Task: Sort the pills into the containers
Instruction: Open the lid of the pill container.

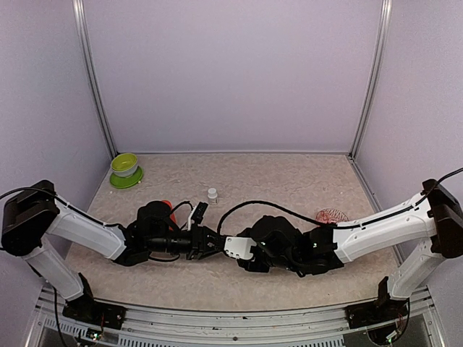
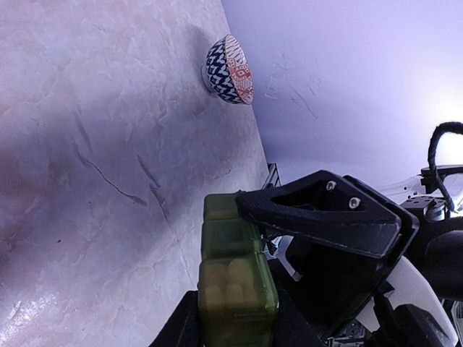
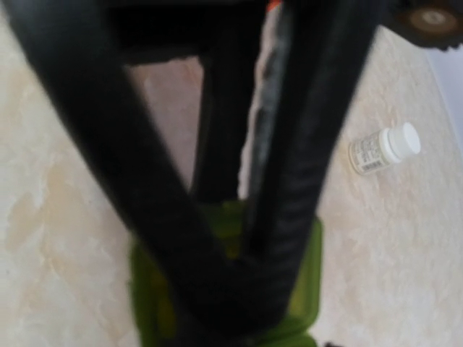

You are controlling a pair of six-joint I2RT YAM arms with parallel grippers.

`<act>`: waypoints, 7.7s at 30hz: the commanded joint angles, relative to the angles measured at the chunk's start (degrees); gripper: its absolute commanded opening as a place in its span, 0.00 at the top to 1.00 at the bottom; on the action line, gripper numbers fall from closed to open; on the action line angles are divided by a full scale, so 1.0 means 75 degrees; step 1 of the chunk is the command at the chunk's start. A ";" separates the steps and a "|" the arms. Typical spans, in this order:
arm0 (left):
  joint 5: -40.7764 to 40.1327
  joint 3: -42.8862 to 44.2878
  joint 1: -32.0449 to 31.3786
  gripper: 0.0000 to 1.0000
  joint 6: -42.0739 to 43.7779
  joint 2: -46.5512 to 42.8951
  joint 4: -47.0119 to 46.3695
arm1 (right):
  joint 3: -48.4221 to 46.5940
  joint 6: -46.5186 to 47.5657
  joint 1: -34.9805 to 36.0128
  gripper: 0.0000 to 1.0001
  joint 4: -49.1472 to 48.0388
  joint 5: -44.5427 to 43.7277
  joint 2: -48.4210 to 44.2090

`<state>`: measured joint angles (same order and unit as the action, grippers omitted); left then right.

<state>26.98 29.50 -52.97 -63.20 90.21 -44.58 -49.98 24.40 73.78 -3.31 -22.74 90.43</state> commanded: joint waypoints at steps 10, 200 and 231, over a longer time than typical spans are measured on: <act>0.0023 -0.0123 -0.0051 0.75 -0.0009 -0.0017 -0.0198 | -0.0077 -0.0369 0.0112 0.38 0.0161 0.0055 -0.0164; -0.0036 -0.0427 -0.0109 0.73 -0.0102 0.0321 -0.0702 | -0.0201 0.0016 0.0229 0.70 -0.0035 -0.0294 0.0585; -0.0040 -0.0506 -0.0109 0.73 -0.0035 0.0104 -0.0606 | 0.0088 -0.0731 -0.0189 0.18 0.0836 0.1152 -0.0169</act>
<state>26.61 26.00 -53.78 -64.99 92.38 -47.22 -51.31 19.62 73.08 3.53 -13.19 91.29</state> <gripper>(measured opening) 0.272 0.812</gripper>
